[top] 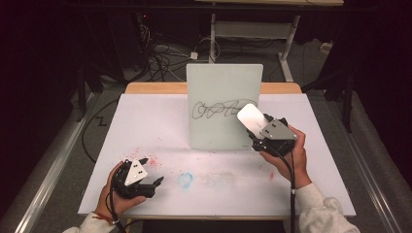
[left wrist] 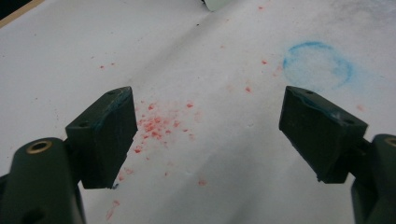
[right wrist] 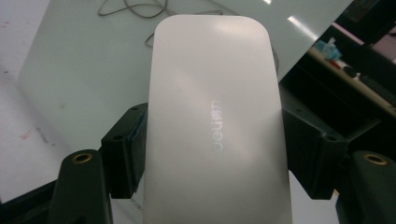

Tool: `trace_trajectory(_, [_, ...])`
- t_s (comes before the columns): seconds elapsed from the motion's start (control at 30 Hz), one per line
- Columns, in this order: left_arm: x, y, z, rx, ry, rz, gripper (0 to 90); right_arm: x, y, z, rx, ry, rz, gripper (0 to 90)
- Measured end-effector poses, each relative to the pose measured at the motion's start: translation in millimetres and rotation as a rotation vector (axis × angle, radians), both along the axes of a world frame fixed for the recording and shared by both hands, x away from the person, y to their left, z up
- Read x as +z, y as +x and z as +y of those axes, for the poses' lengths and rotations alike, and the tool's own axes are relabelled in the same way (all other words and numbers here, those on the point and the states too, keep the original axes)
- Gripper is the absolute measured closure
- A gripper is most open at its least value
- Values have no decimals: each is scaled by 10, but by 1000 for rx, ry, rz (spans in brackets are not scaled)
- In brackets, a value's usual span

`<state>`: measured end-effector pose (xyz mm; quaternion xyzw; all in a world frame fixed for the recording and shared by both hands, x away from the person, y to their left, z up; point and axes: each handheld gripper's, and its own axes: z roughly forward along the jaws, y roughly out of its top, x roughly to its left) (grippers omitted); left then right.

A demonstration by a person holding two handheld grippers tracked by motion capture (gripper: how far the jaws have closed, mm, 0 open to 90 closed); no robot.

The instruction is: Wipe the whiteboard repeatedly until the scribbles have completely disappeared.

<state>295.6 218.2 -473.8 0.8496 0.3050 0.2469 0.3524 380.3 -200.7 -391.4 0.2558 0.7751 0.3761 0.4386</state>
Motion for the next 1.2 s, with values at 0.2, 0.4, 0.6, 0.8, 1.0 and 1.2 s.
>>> trace_trajectory(0.2, [2,-4,16,3,1,0,185,54,95,-7,-63,45,-61,309])
trace_trajectory(0.4, [3,-9,27,7,-4,-1,185,26,158,74,-107,42,-130,309])
trace_trajectory(0.6, [4,-13,34,8,1,-2,185,-64,206,126,-124,32,-118,309])
trace_trajectory(0.8, [8,-19,39,9,-2,-5,185,-203,228,149,-123,41,-85,309])
trace_trajectory(1.0, [9,-11,37,2,6,-15,185,-320,206,161,-121,54,-82,309])
trace_trajectory(1.2, [8,-17,30,6,3,-3,185,-441,148,234,-110,18,-66,309])
